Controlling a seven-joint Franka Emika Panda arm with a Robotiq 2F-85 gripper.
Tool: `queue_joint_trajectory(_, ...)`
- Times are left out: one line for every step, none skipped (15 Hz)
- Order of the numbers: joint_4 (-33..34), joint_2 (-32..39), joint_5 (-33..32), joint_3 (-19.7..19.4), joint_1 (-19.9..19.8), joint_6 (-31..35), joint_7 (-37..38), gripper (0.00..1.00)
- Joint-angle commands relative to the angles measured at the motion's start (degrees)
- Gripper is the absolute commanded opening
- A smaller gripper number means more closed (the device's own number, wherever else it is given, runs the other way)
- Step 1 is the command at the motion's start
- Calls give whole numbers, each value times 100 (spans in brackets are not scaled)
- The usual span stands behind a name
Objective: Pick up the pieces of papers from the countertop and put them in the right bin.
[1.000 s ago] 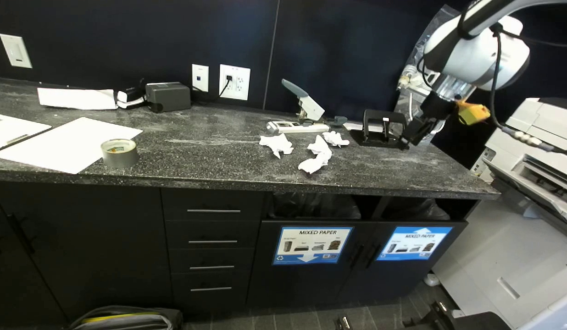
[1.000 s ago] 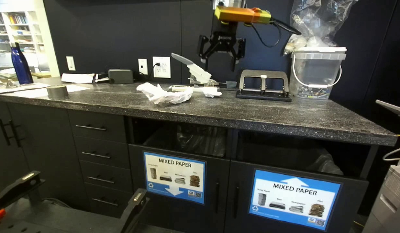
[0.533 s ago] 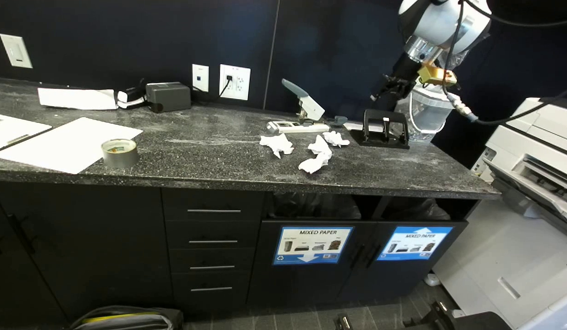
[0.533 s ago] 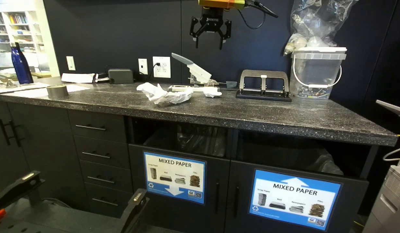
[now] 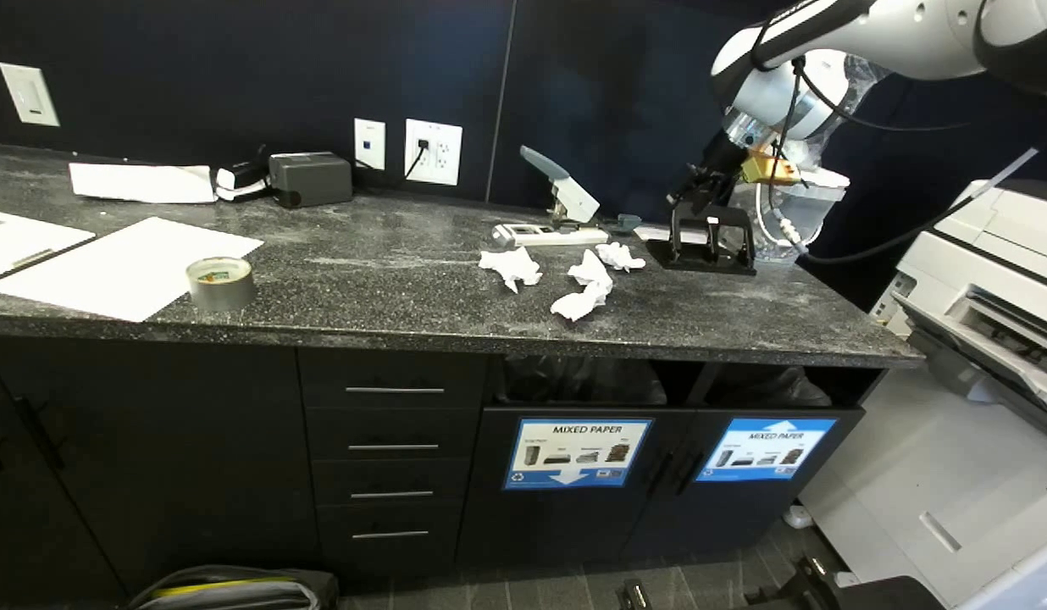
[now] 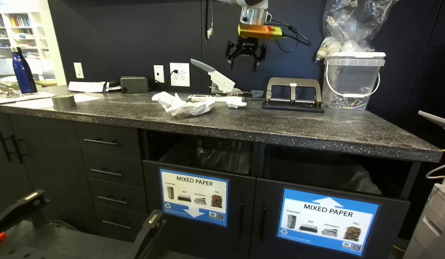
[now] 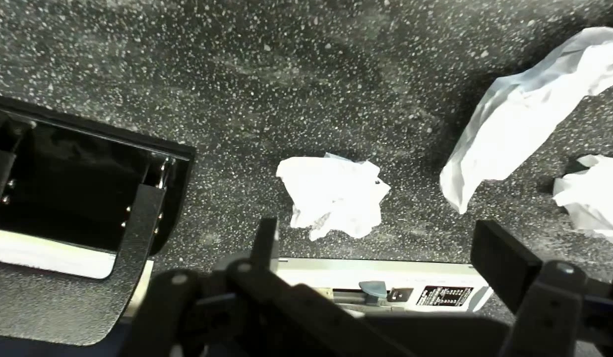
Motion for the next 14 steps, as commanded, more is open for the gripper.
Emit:
queue_joint_trajectory(1194,850,-36,420,-337,-437,-785,100)
queue_joint_trajectory(1393,1028,-50,499,-386,-554,-1052,100)
queue_joint_trajectory(1579,1186,-1,548,-418,-588,-1144,100)
queue_joint_trajectory(1733,1335,106,624,-459,-628,-1172,100)
queue_joint_trajectory(1891,1481,169,686,-483,-633,-1195,100)
queue_joint_trajectory(2045,1616,186,735,-492,-709,-1237,100)
queue_joint_trajectory(2178,1761,220,769,-483,-618,-1191,100)
queue_joint_trajectory(2301,1897,319,829,-492,-507,-1081,100)
queue_joint_trajectory(2429,2022,417,890,-499,-489,-1018,100)
queue_joint_trajectory(2540,2145,455,918,-482,-459,-1032,100)
queue_joint_trajectory(2650,2265,498,948,-465,-402,-1012,100)
queue_joint_trajectory(2741,2371,552,988,-456,-334,-984,100)
queue_joint_trajectory(2850,2488,575,1020,-436,-274,-977,100)
queue_joint_trajectory(2956,2593,609,1057,-429,-242,-951,100)
